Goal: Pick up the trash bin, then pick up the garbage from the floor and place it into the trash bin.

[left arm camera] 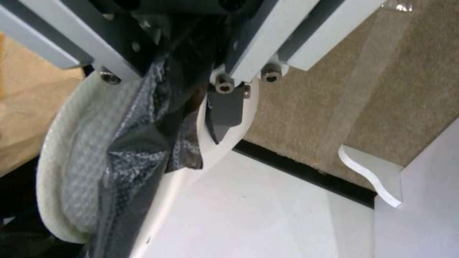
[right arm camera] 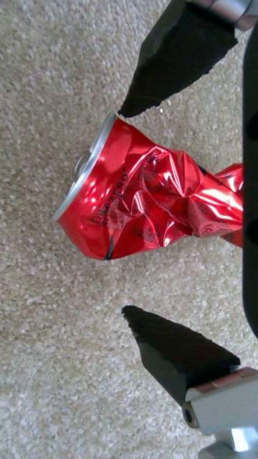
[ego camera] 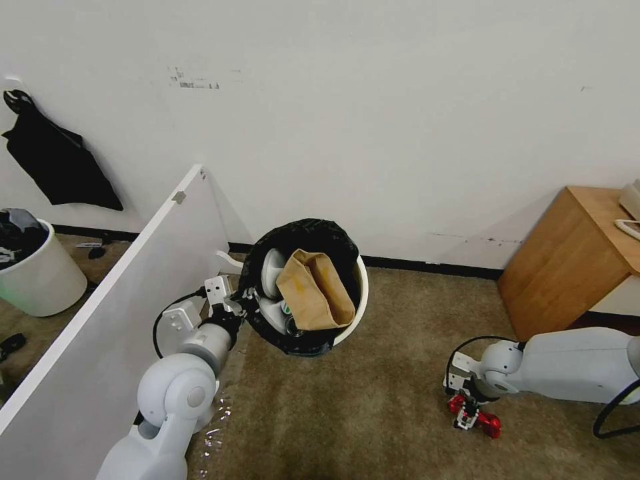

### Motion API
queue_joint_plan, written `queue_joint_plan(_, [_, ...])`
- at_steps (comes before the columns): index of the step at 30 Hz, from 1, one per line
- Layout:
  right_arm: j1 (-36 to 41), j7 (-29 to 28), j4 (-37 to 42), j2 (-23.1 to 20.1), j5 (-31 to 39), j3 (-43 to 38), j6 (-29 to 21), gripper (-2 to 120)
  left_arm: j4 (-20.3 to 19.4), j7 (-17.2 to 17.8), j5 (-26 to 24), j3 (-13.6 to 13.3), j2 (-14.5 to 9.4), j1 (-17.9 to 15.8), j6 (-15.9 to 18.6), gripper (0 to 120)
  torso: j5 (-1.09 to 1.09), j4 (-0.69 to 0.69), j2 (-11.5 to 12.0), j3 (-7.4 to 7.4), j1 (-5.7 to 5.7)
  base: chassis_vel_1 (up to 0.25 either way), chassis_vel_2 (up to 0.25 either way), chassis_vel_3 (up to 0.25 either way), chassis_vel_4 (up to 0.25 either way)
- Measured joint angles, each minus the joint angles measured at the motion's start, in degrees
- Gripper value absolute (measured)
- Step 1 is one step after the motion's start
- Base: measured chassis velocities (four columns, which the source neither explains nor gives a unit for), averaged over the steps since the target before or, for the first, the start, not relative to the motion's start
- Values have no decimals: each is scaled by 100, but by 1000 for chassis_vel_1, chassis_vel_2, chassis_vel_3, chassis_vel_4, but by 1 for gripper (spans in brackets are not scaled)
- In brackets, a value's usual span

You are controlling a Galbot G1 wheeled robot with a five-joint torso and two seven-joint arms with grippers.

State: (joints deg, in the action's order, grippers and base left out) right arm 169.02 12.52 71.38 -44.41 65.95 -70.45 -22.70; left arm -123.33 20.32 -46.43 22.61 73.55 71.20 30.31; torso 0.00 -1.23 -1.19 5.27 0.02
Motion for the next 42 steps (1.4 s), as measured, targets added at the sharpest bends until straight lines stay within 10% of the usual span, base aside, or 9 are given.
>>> queue_joint_plan(13, [1, 22, -75, -75, 2, 12, 44, 99, 63, 0, -7, -14, -12, -64, 0, 1, 0, 0, 0, 0, 0, 0, 0, 0, 0])
queue_joint_plan(29, [5, 102, -142, -160, 202, 71, 138, 48, 129, 13, -63, -23, -54, -152, -11, 1, 0, 0, 0, 0, 0, 0, 0, 0, 0])
queue_joint_plan(42, [8, 62, -169, -178, 366, 94, 193, 48, 145, 19, -78, -44, -45, -159, -14, 1, 0, 0, 0, 0, 0, 0, 0, 0, 0])
